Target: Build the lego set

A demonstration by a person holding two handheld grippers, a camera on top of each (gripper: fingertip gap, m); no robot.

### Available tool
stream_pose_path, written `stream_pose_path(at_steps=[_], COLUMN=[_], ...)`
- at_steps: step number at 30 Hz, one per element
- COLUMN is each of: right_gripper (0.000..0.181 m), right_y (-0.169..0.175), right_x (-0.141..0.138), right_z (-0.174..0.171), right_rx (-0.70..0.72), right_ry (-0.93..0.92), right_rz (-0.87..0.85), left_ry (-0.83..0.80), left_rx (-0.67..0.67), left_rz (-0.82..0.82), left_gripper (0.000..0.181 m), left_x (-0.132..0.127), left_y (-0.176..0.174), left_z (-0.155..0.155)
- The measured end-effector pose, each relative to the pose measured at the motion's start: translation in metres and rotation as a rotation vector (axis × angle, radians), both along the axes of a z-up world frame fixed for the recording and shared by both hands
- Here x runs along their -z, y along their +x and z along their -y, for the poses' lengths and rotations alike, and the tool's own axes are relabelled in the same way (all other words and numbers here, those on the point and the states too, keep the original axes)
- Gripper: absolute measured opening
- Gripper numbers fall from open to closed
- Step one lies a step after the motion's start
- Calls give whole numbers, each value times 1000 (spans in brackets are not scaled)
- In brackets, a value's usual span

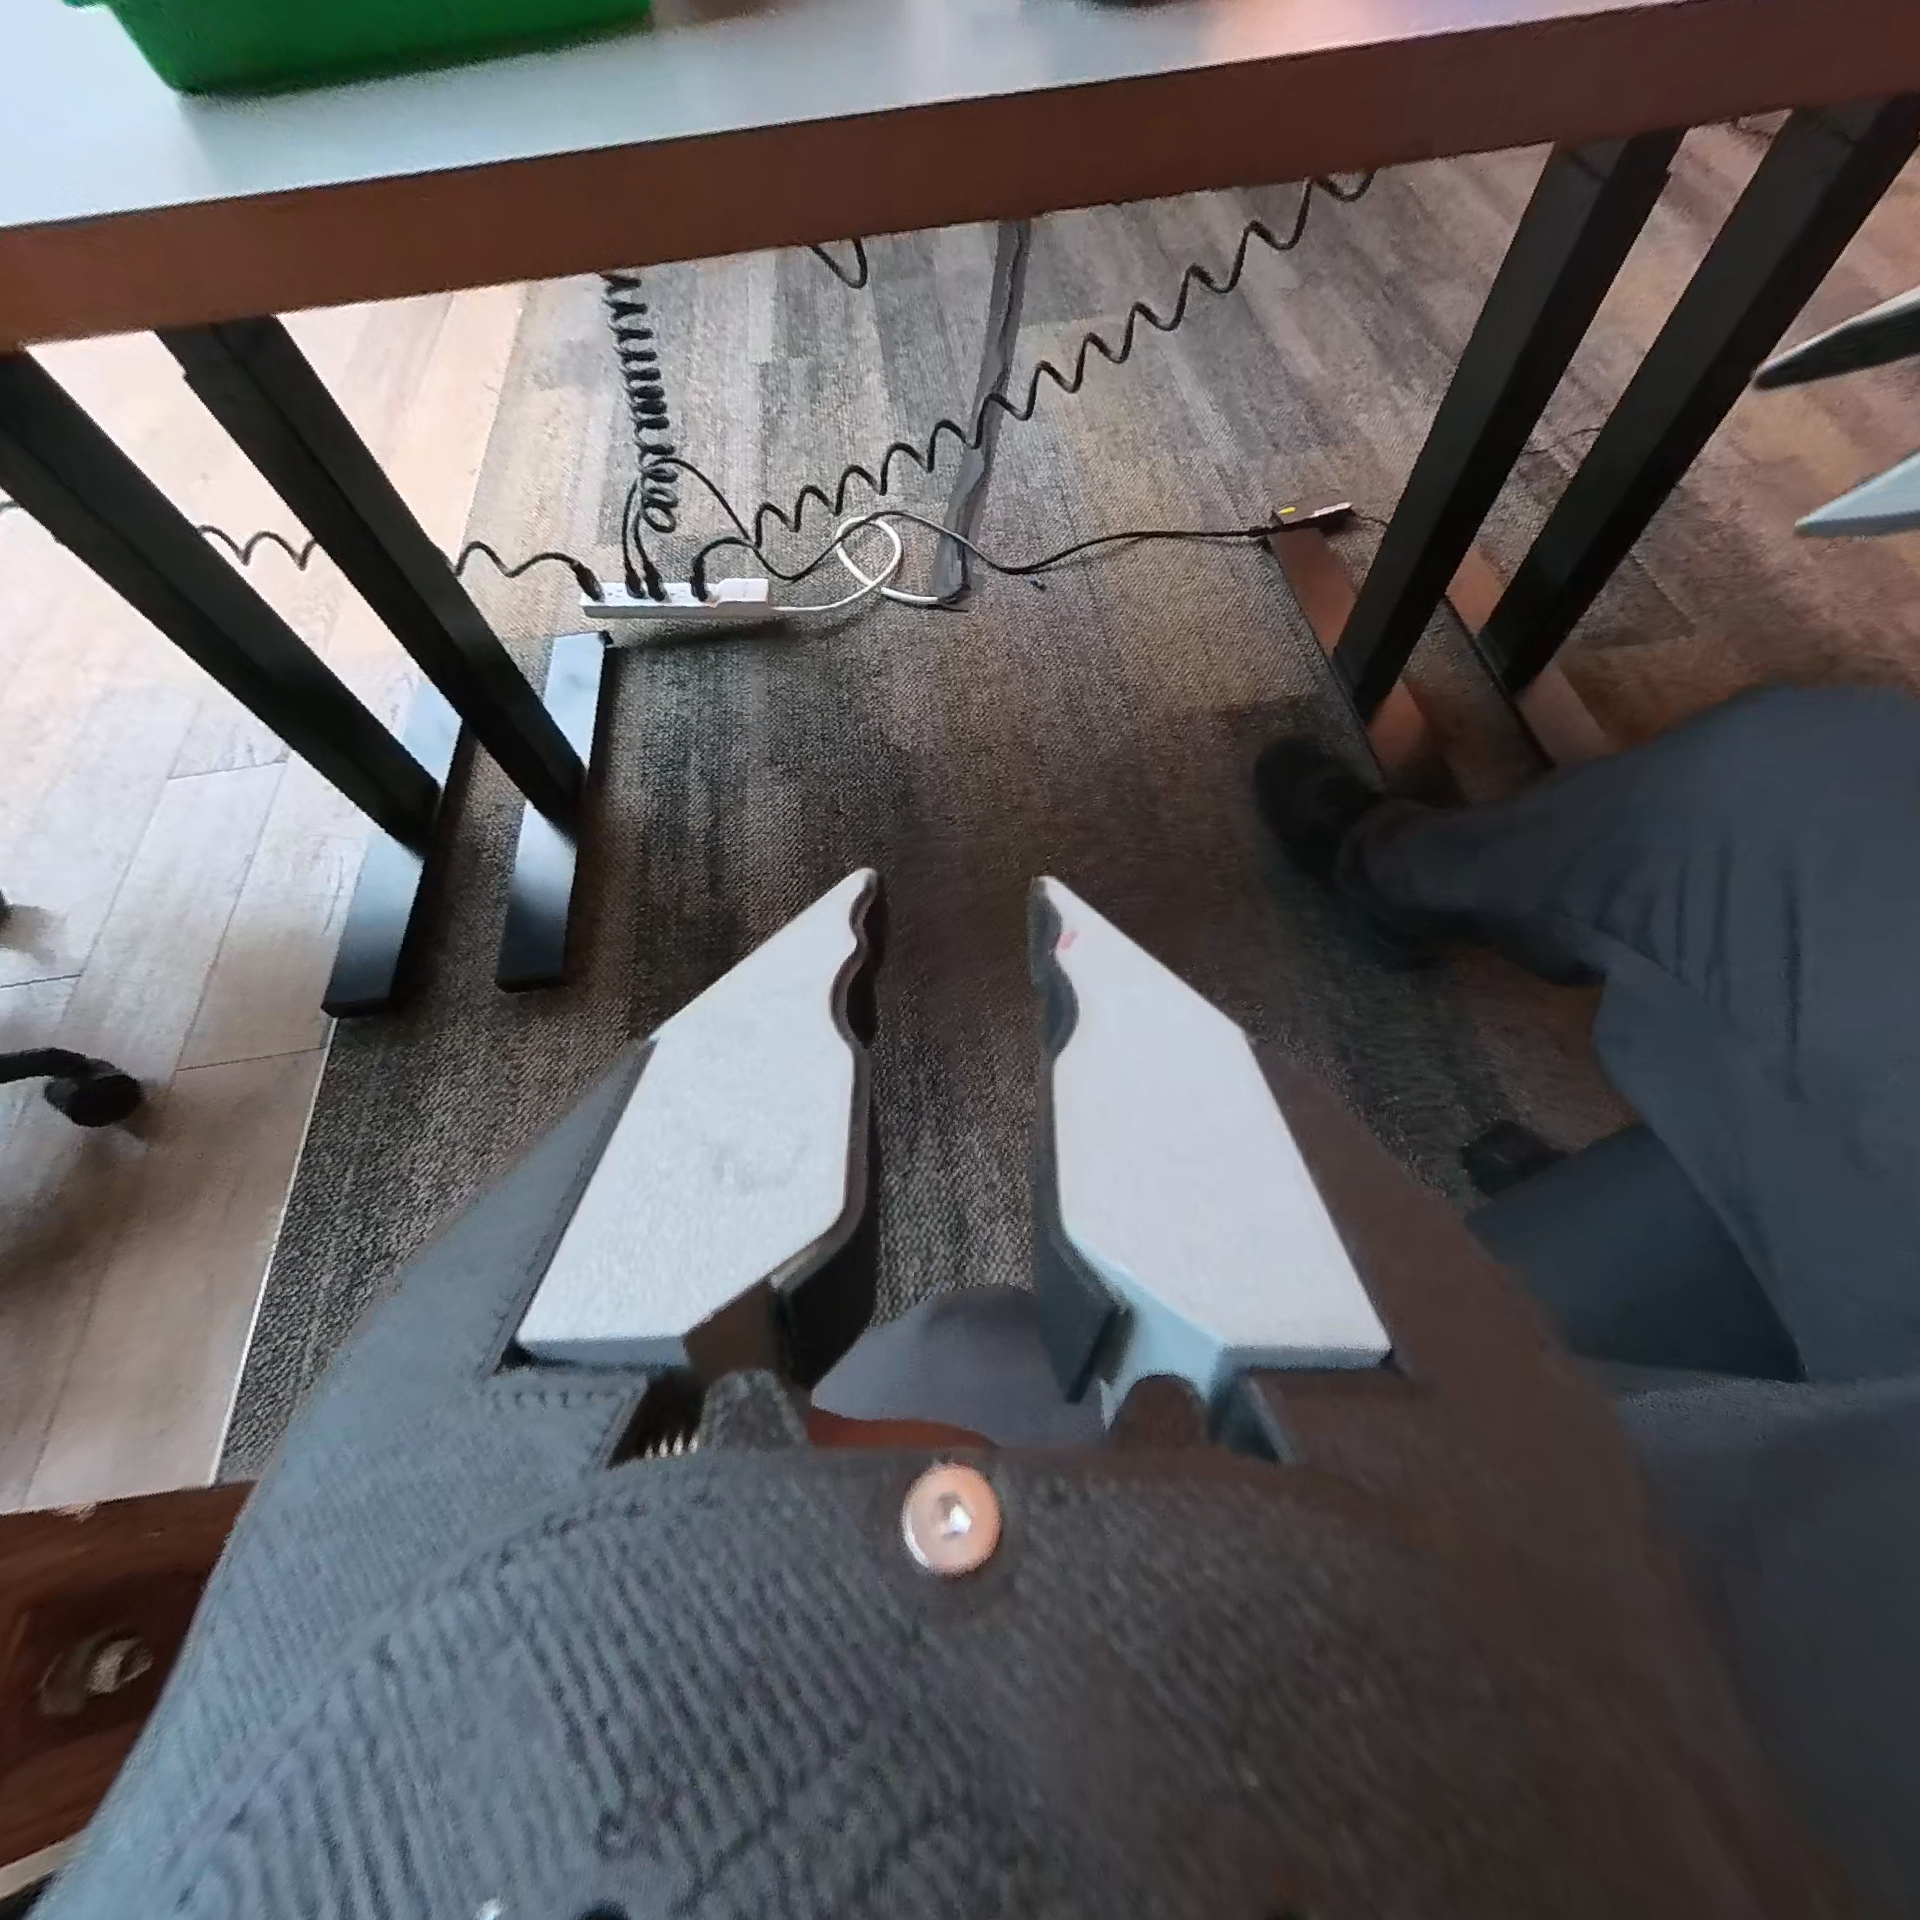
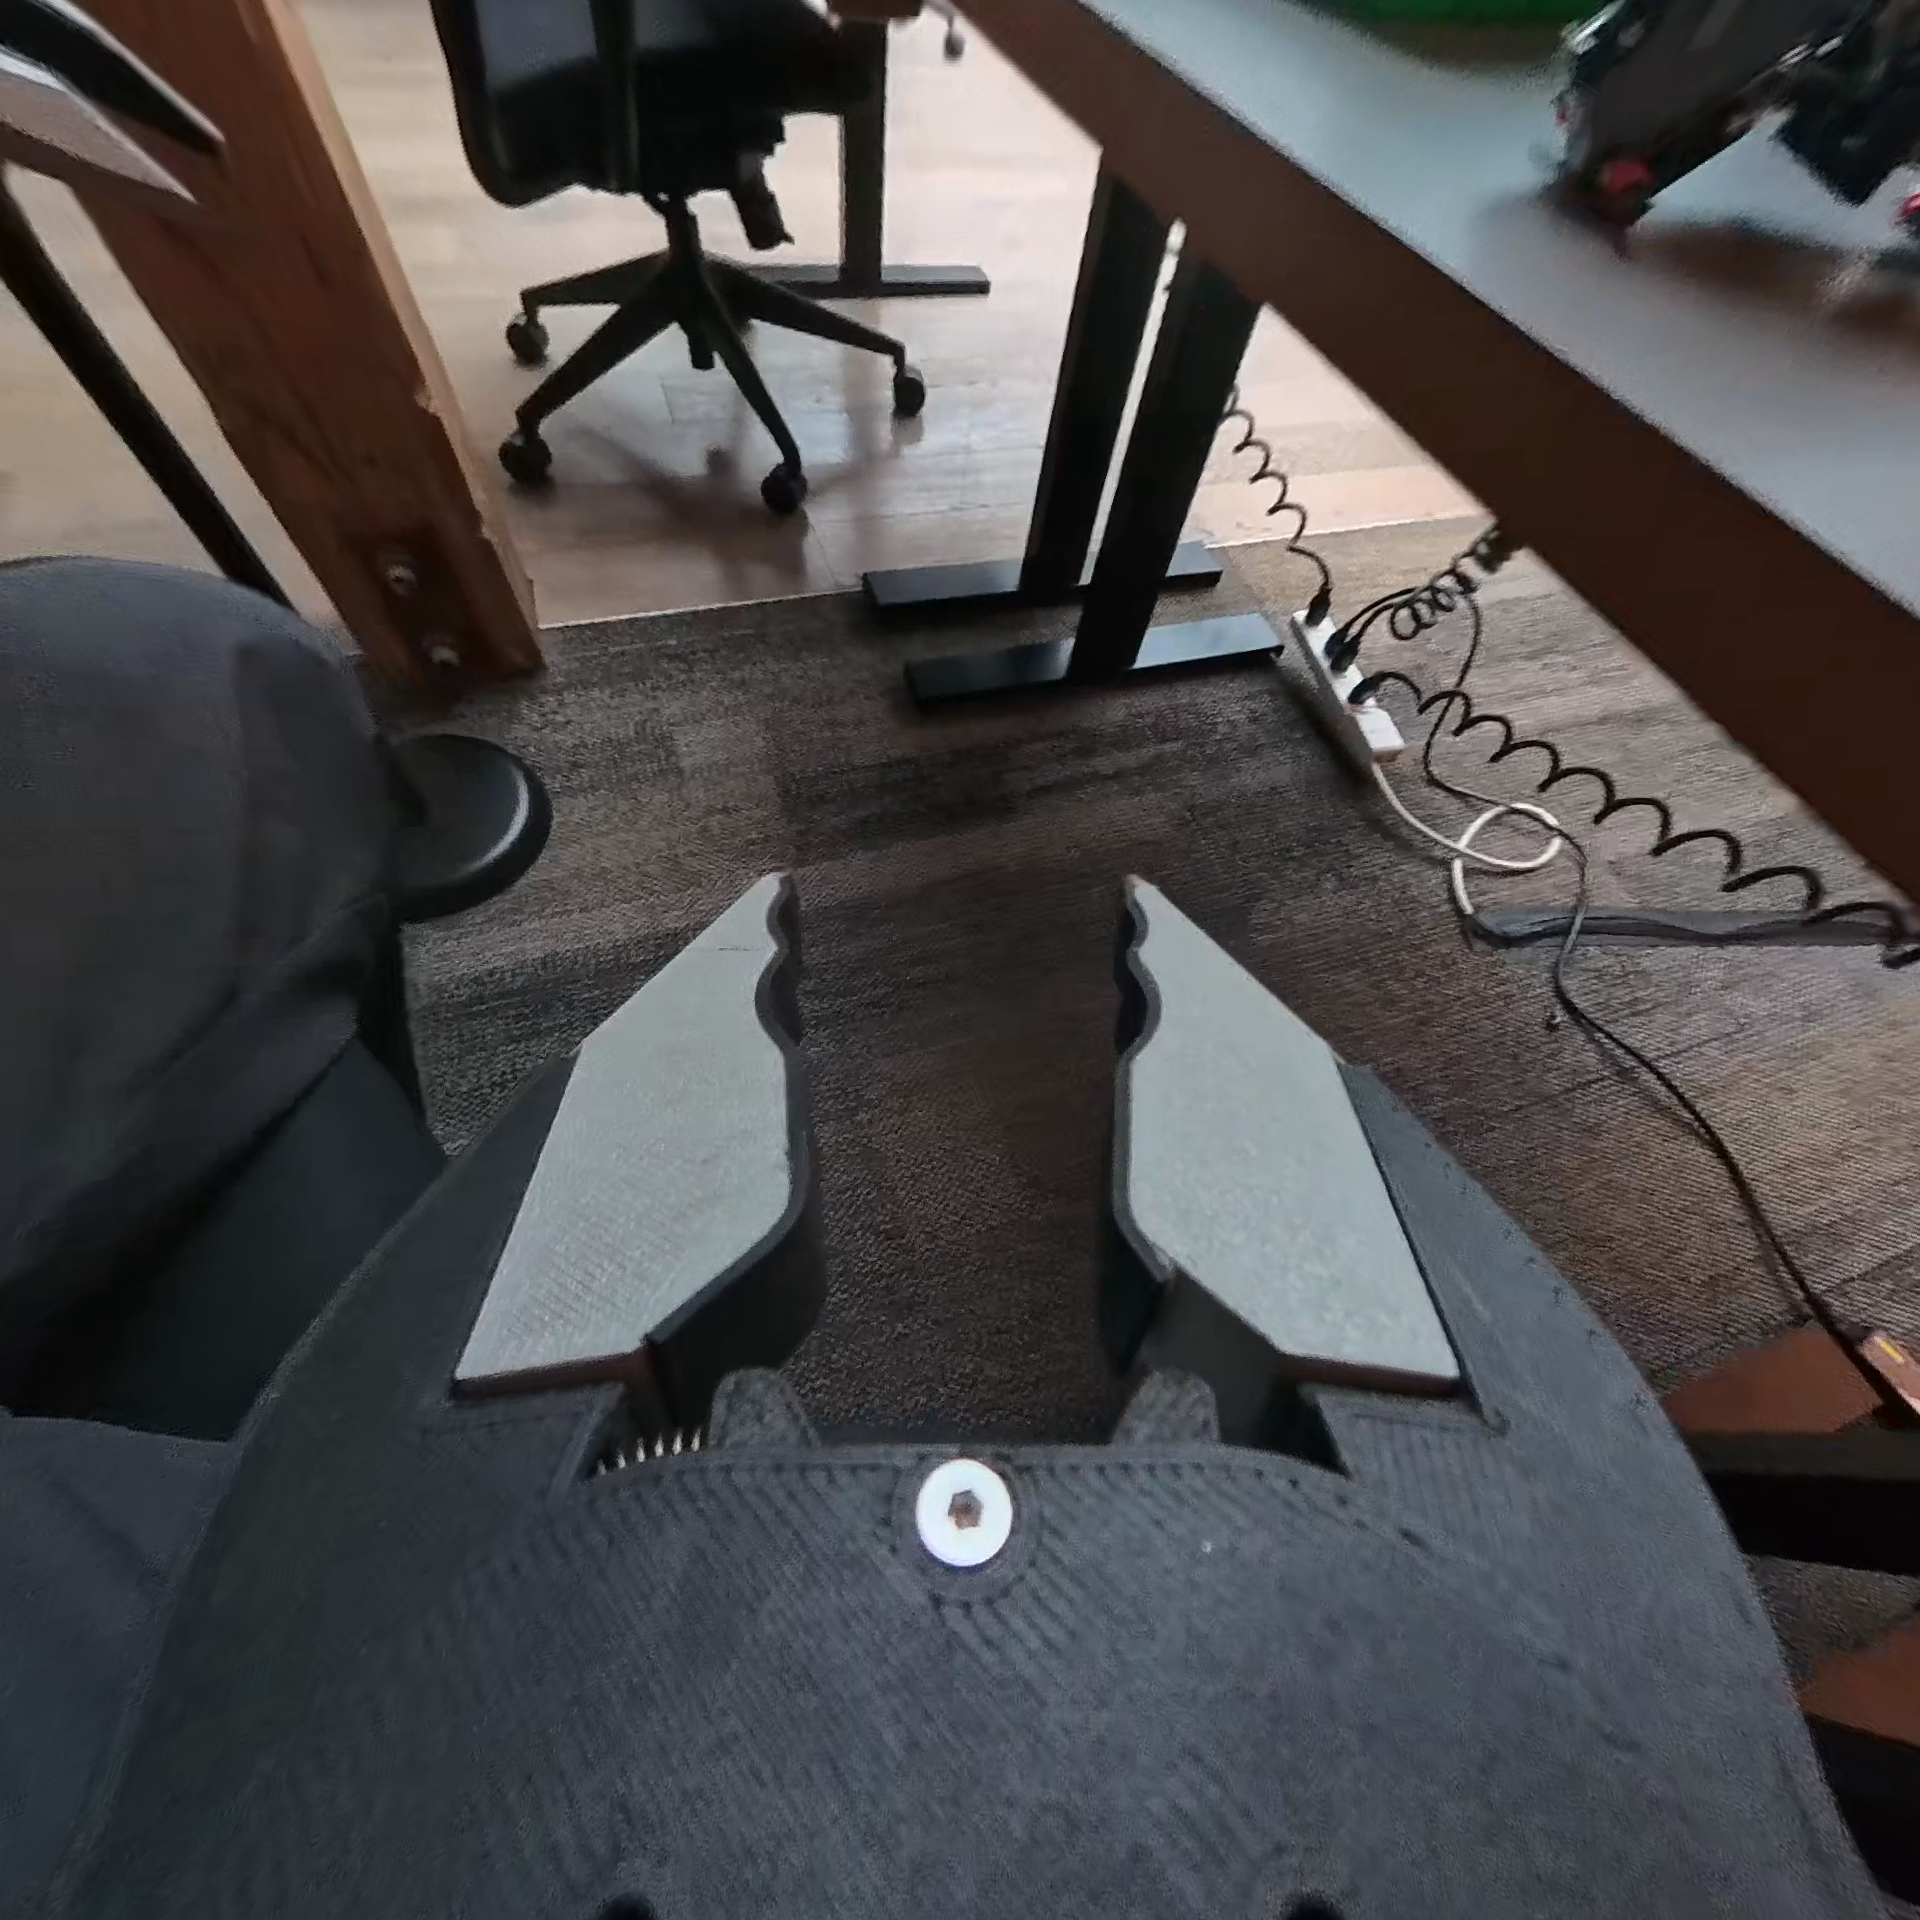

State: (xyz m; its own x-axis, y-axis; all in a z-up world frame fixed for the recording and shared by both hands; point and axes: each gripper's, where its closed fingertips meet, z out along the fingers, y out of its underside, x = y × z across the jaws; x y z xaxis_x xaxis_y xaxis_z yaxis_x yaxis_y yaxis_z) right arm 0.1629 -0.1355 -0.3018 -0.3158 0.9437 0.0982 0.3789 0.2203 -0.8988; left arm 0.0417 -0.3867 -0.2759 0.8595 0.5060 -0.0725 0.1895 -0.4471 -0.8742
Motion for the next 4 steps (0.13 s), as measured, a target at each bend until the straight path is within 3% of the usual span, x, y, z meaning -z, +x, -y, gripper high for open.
stream_pose_path(at_steps=[4], right_gripper=[60], right_y=[-17], right_x=[19], right_z=[18], right_rx=[-37], right_ry=[-25], right_rz=[54], left_ry=[12], left_rx=[-14], left_rz=[-7], left_gripper=[24], left_x=[-4], left_y=[-1], left_z=[8])
